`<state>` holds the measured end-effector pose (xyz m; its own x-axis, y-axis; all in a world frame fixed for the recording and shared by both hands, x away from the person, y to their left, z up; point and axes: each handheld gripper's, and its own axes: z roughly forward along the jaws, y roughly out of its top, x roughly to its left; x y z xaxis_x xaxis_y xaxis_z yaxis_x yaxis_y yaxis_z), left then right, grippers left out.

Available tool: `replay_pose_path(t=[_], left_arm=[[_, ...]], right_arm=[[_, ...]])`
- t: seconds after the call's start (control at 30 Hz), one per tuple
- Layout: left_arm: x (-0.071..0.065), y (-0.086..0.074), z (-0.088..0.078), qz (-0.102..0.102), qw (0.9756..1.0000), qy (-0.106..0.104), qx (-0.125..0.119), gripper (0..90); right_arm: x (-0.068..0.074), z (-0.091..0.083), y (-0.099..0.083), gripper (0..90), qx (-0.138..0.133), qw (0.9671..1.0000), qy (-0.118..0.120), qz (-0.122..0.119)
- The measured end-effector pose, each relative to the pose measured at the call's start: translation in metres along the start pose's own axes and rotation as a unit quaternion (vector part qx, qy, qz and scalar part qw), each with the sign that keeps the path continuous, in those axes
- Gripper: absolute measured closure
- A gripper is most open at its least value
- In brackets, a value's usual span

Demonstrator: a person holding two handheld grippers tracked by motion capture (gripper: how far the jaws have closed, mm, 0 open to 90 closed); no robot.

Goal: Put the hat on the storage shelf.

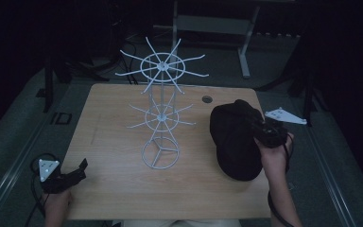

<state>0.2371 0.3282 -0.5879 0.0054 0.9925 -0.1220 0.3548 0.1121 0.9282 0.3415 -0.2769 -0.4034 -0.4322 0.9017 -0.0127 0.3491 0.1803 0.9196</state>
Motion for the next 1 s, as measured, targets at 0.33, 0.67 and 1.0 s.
replay_pose_path(t=[0.33, 0.67, 1.0], left_arm=[[0.0, 0.0, 0.0, 0.0, 1.0, 0.0, 0.0, 1.4], [0.0, 0.0, 0.0, 0.0, 1.0, 0.001, -0.001, 1.4], [0.0, 0.0, 0.0, 0.0, 1.0, 0.0, -0.001, 1.5]], right_arm=[[0.009, -0.065, 0.044, 81.1, -0.097, 0.995, 0.024, -0.011], [0.017, -0.111, 0.083, 81.1, -0.173, 0.9839, 0.039, -0.025], [0.041, -0.139, 0.125, 81.1, -0.235, 0.9678, 0.07, -0.056]])
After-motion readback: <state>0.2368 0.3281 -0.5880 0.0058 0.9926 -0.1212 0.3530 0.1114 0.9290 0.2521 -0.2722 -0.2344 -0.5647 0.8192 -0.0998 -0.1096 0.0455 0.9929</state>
